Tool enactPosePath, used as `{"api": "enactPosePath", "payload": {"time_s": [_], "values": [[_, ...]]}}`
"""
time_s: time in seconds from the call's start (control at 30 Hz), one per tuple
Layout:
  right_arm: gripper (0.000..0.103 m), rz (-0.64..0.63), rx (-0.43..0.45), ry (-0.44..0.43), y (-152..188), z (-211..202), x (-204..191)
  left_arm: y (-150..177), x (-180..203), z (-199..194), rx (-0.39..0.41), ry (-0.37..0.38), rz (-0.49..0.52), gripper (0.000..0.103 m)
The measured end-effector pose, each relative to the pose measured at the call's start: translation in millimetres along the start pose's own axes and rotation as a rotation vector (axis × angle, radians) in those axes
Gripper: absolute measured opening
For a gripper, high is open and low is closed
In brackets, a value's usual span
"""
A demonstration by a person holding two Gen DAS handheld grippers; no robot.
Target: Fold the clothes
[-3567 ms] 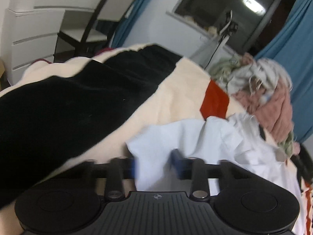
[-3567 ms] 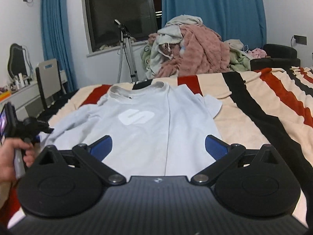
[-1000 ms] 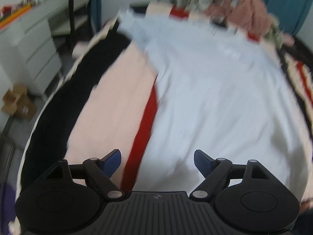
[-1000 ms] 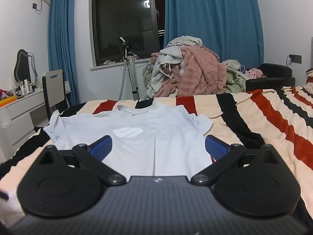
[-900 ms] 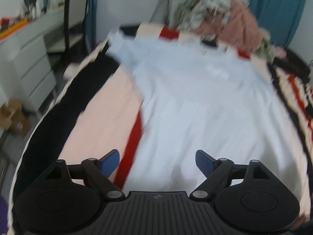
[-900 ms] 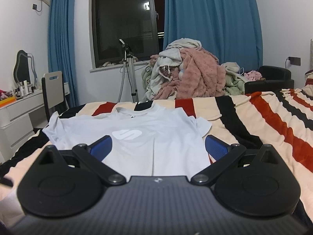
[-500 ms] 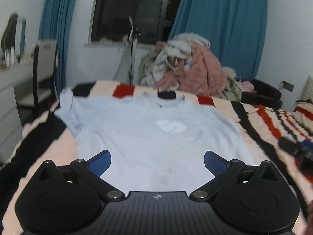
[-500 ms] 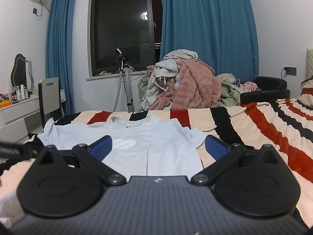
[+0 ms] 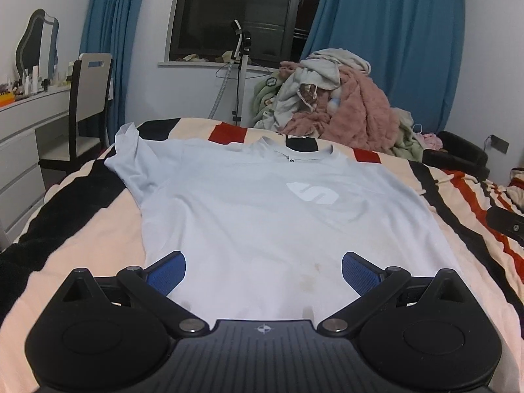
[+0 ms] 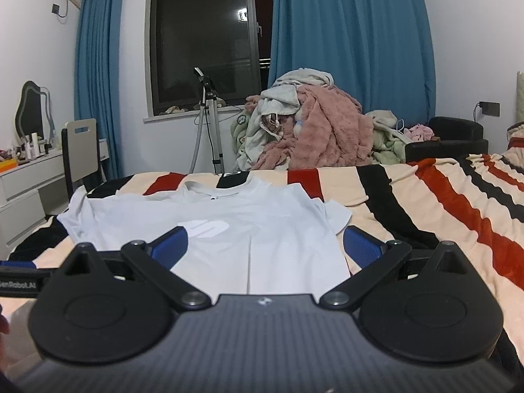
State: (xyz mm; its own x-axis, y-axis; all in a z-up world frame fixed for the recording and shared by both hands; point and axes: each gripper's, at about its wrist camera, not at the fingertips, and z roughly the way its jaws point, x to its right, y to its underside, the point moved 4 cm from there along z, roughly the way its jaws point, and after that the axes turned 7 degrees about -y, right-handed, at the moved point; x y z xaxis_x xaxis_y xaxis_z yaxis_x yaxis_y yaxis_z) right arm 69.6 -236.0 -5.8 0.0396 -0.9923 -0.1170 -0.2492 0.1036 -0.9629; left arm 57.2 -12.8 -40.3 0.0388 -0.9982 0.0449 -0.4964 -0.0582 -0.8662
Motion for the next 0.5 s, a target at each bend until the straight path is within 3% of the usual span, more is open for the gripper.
{"api": "enactPosePath", "payload": {"time_s": [0.27,0.3,0.33,0.37,0.47,0.5], "values": [[0.102,0.015,-0.003,0.005,1.4,-0.4,3.3,3.6,3.2,-1.8,0.000,0.005,0.003,0.102],[0.093,0.023,-0.005,-0.004,0.5,0.0,4.2,4.4,3.3,-1.9,-0.002,0.005,0.001,0.102],[0.069,0.030,-0.007,-0.012,-0.4,0.3,5.1,5.4,3.2,-2.2,-0.005,0.005,-0.001,0.102],[0.064,0.032,-0.006,-0.009,-1.0,0.3,6.0,6.3,3.0,-2.0,-0.008,0.003,-0.003,0.102],[0.065,0.038,-0.004,0.000,-2.7,0.1,8.9,8.7,2.4,-0.5,-0.018,-0.005,-0.008,0.102],[0.073,0.040,-0.009,0.001,-2.5,1.3,10.1,8.9,2.5,0.2,-0.022,-0.009,-0.010,0.102]]}}
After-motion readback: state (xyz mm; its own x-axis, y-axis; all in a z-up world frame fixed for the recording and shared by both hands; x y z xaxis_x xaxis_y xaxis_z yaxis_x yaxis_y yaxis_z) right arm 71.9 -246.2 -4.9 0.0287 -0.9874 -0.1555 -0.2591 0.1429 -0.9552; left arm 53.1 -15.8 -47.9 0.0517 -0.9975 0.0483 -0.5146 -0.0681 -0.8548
